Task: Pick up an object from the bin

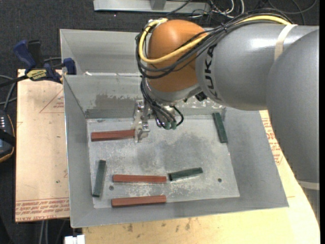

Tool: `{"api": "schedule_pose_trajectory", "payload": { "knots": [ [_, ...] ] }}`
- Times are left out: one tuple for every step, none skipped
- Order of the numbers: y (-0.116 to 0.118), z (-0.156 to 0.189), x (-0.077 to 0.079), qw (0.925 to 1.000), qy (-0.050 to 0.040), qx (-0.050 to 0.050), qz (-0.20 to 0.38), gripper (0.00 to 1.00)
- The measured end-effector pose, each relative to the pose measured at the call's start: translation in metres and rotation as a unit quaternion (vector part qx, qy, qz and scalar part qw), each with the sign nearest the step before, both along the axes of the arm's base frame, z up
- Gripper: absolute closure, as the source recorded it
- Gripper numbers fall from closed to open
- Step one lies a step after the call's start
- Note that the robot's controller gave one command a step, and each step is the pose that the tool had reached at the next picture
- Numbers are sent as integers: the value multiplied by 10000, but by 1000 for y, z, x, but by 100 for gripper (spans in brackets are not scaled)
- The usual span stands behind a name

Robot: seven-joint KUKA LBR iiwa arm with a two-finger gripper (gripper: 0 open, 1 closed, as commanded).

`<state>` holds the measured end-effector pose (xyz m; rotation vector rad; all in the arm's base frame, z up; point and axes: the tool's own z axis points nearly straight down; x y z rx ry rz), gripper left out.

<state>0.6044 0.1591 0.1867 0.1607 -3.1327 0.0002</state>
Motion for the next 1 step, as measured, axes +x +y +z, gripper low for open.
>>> {"api": "schedule_pose_trajectory", "payload": {
  "knots": [
    [16, 44, -10, 9998, -30, 4, -194, 100]
  ]
}}
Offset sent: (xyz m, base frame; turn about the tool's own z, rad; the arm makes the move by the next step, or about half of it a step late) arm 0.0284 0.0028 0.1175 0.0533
